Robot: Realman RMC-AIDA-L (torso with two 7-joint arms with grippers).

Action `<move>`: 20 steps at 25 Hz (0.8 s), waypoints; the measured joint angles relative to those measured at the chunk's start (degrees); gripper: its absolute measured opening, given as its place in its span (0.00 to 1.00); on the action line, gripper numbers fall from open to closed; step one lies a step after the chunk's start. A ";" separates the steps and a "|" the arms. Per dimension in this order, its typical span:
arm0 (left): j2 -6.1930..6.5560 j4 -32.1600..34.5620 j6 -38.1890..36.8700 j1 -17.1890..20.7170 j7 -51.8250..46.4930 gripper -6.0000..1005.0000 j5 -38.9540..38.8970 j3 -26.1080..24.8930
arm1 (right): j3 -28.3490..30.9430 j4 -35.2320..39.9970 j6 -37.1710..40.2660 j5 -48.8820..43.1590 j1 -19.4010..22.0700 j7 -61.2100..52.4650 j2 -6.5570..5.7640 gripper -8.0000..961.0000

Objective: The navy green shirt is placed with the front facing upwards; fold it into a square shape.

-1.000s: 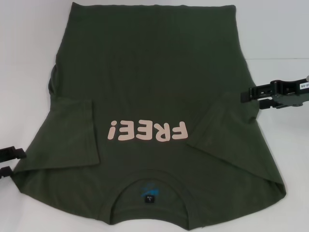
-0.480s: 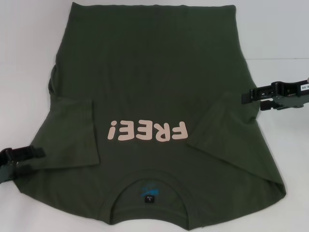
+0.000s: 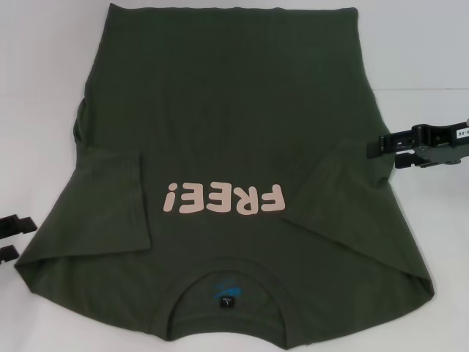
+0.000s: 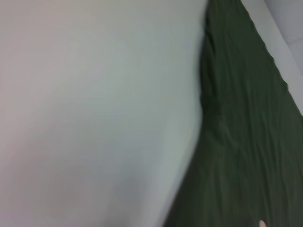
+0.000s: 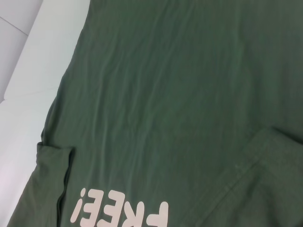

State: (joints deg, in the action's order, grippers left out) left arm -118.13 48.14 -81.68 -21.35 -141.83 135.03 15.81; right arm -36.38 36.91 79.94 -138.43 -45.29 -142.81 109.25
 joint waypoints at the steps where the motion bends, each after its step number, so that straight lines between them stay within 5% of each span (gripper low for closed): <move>1: 0.00 -0.14 1.00 0.22 -0.12 0.72 0.01 -0.09 | 0.00 0.00 0.01 0.00 0.01 0.00 0.00 0.87; 20: -0.35 -1.56 2.62 0.41 -0.18 0.72 0.15 1.49 | 0.00 0.00 -0.10 0.00 0.12 -0.02 -0.09 0.87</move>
State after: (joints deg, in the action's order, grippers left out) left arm -118.48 46.58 -79.07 -20.94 -142.02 135.18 17.30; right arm -36.38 36.91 79.84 -138.43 -45.17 -142.83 109.16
